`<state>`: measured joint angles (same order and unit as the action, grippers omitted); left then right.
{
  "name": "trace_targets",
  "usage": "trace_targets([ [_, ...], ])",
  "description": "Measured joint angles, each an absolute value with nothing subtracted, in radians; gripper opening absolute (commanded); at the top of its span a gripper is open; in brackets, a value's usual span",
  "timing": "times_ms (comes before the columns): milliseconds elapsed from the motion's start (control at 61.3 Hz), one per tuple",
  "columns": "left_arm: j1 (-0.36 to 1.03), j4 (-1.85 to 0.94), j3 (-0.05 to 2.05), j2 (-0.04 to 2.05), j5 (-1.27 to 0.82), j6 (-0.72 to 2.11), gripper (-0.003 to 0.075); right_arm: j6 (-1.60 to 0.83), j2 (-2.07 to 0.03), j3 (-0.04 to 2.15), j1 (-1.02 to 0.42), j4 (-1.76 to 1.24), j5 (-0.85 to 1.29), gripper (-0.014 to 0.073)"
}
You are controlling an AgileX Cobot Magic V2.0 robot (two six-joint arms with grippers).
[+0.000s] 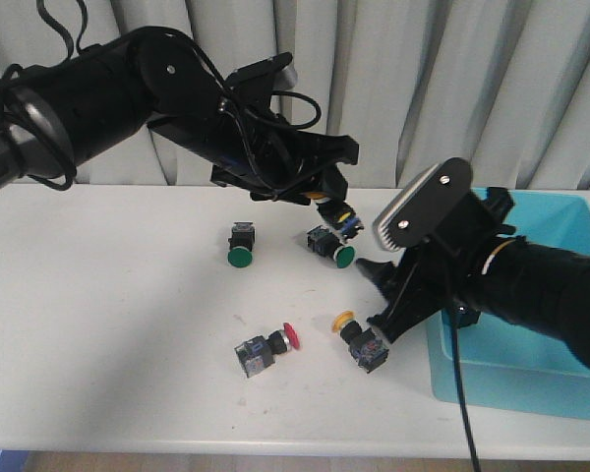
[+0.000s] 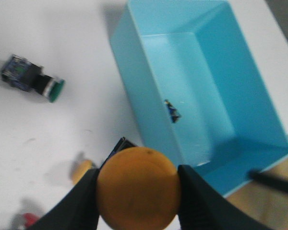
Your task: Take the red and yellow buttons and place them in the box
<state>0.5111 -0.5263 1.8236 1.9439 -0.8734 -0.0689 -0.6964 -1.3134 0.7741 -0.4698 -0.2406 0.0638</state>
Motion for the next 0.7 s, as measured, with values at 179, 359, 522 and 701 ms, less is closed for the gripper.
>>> trace_targets([
  [179, 0.511, -0.615, 1.824, 1.945, -0.898, -0.069, -0.0007, -0.701, -1.313, 0.772, -0.502, -0.243, 0.042, 0.0485],
  [359, 0.511, -0.656, 1.824, 1.945, -0.945, -0.068, -0.0007, -0.702, -1.313, 0.772, -0.503, -0.243, 0.04, 0.0485],
  [522, 0.511, -0.665, 1.824, 1.945, -0.996, -0.068, -0.0007, -0.701, -1.313, 0.772, -0.503, -0.245, 0.033, 0.0485],
  [701, 0.511, -0.743, 1.824, 1.936, -1.02, -0.017, -0.0007, -0.695, -1.328, 0.771, -0.503, -0.256, 0.014, 0.0485],
])
